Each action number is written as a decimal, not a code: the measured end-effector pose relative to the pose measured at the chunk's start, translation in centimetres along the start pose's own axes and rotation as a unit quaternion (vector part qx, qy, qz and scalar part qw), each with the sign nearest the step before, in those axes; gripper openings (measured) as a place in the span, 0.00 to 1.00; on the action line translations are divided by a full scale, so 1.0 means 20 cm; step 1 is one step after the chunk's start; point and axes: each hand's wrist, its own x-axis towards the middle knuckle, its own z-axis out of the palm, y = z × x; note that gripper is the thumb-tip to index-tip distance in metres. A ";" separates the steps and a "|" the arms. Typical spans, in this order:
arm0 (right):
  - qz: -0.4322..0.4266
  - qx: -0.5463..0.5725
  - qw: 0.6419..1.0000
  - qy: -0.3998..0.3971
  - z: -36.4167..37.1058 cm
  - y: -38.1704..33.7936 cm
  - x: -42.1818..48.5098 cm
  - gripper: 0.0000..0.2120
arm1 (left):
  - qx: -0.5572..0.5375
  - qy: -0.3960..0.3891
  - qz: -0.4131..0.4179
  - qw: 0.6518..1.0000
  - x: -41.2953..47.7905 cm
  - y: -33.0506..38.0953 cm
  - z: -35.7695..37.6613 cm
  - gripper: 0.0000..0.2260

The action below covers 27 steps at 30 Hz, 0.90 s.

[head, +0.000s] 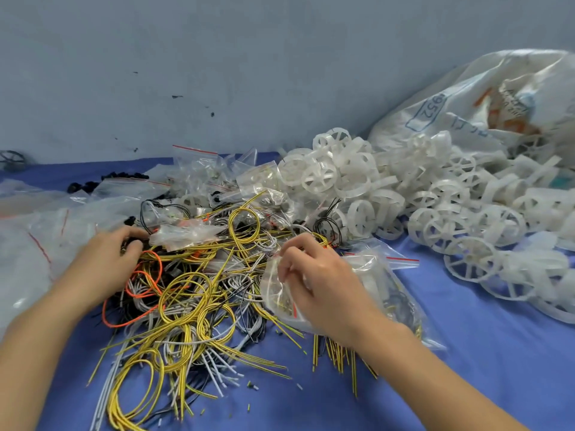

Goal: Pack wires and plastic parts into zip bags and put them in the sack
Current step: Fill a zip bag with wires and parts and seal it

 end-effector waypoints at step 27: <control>0.000 0.016 1.000 -0.013 0.03 0.06 0.08 0.09 | 0.164 -0.169 0.123 0.964 0.17 0.28 -0.03 0.29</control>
